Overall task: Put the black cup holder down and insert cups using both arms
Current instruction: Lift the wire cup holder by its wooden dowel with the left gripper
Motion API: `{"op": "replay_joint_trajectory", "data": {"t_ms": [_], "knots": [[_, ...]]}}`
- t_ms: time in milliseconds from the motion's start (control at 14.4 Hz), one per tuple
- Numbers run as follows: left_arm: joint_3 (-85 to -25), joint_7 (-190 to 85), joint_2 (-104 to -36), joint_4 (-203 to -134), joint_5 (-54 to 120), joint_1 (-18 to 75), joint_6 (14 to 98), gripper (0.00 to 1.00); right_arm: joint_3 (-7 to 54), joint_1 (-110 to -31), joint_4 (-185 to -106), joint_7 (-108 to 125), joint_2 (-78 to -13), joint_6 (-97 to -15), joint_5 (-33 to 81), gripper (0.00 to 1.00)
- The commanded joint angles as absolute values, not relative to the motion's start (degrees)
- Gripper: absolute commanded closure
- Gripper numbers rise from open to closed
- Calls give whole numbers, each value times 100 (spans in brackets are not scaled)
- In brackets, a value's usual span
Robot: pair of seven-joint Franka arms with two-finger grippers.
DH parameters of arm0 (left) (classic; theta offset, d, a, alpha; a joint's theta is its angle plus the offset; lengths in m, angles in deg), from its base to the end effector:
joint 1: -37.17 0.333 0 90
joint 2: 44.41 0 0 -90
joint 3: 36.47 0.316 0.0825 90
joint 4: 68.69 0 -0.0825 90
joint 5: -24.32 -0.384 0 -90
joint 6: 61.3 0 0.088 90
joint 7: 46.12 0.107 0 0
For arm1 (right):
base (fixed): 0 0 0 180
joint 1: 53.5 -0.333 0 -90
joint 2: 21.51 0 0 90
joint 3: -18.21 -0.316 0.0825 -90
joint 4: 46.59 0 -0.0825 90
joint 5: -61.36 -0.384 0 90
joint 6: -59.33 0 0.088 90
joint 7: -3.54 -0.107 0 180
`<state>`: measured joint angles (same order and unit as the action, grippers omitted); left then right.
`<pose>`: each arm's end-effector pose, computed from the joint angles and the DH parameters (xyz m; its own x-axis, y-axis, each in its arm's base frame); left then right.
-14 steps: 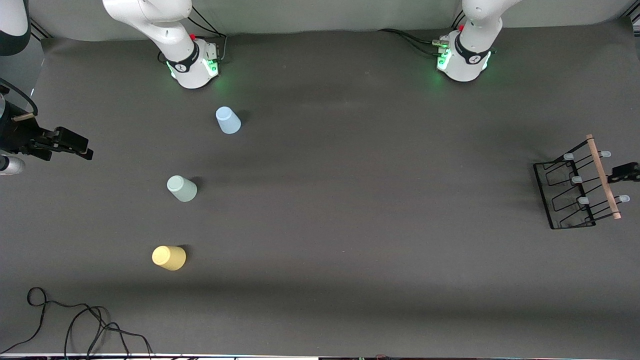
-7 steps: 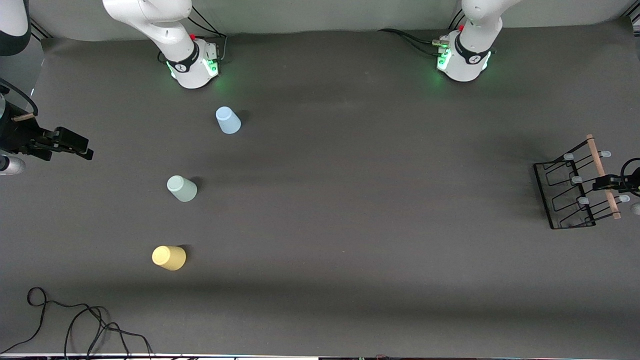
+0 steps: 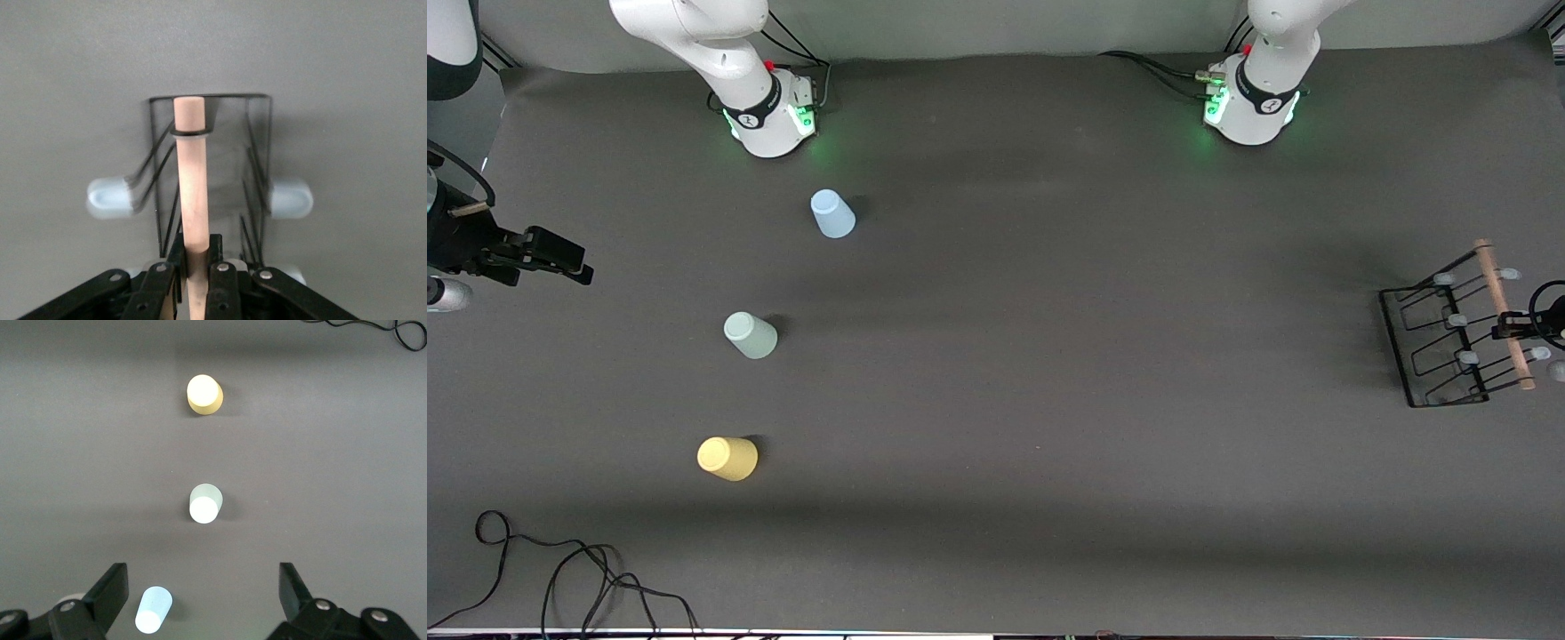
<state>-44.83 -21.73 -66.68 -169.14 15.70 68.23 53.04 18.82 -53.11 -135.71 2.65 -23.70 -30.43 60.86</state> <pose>0.5799 0.2603 0.3398 0.9829 -0.0926 -0.1593 -0.0948 -0.9955 -0.0065 0.5653 -0.0088 0.6100 0.9991 -0.0329 -0.0272 -0.0332 -0.9994 -0.0079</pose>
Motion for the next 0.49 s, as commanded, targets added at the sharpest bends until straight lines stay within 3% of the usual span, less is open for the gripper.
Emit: {"op": "replay_joint_trajectory", "data": {"t_ms": [0, 417], "knots": [[-4517, -2274, -6262, -16941, 1509, 6741, 4919, 100, 1918, -5341, -13545, 336, -2370, -3040, 6109, 0], [-4623, -2300, -5453, -16678, 1780, 6145, 4261, 100, 1918, -5341, -13545, 336, -2370, -3040, 6109, 0]]}}
